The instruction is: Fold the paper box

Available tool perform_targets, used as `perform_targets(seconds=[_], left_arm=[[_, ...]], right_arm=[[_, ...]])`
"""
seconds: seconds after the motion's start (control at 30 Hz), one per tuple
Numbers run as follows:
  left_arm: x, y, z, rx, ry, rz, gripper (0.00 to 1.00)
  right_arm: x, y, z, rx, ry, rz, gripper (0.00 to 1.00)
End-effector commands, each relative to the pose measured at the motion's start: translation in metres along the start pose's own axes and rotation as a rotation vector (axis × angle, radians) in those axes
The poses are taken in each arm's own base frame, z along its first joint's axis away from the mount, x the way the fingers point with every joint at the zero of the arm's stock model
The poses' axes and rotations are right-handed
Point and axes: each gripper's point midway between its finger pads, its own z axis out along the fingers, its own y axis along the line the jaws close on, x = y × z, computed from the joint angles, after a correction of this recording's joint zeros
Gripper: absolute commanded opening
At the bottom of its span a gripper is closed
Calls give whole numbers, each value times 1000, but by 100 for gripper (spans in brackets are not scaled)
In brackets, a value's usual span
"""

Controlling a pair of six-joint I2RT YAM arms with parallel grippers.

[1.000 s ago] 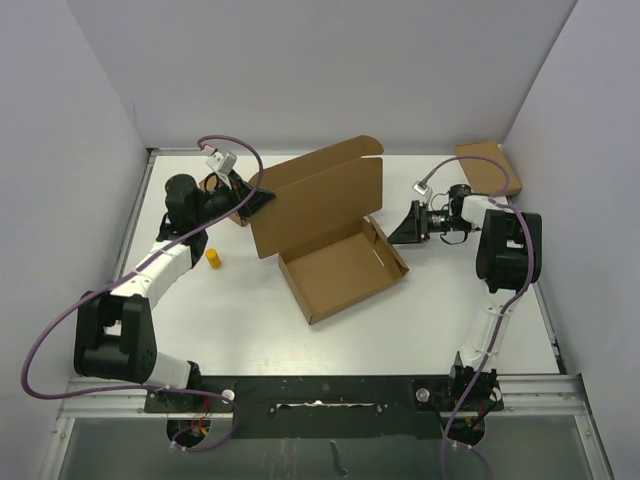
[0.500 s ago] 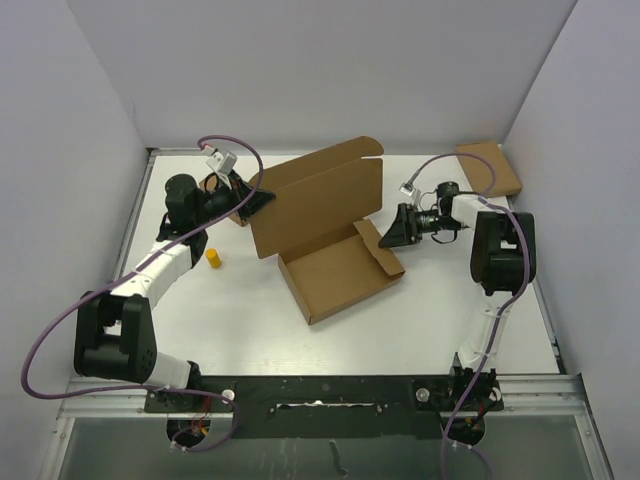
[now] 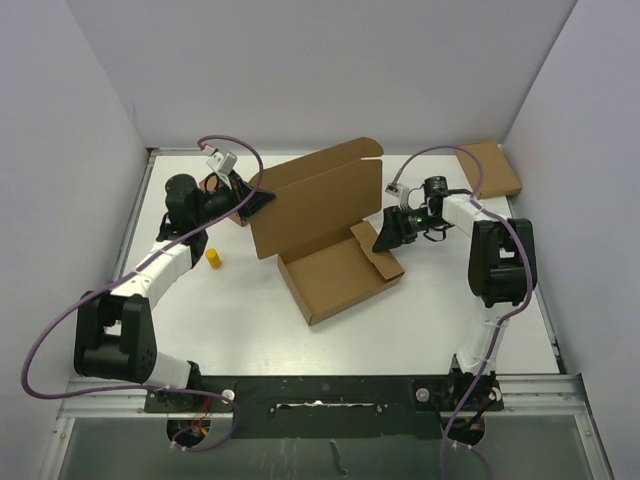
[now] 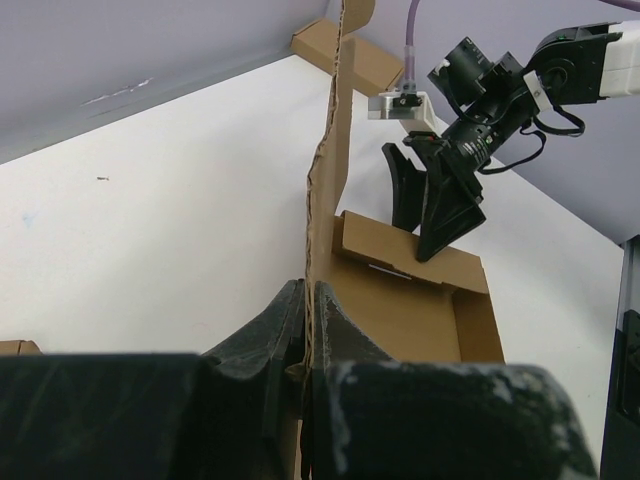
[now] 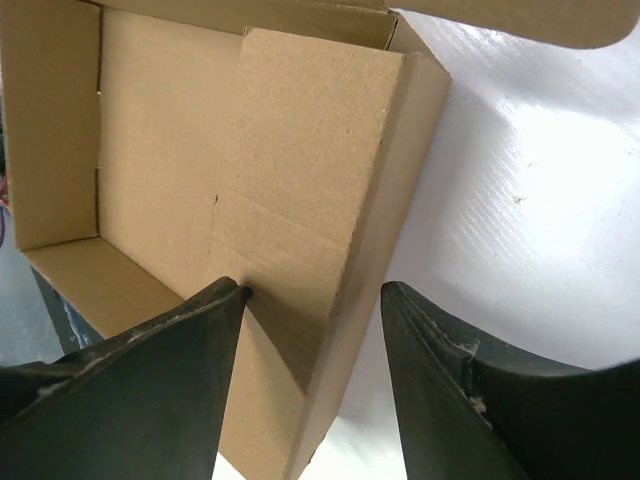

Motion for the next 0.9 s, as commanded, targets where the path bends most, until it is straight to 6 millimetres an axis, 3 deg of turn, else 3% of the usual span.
perform_targets(seconds=[0.0,0.3,0.63,0.87], left_arm=[[-16,-6,3,26,-41,48,0],[-16,-6,3,27,-40,48,0],[-17,-7,3,29,-44,44,0],[-21,-14,3,36,-57,45,0]], right_arm=[[-6,0,-2,82,10,-72,56],[-3,-11,-1,248,77,-157,53],[-4,-26,-5,403,133,-238,38],[-3,-37,-2,480,170,-292,37]])
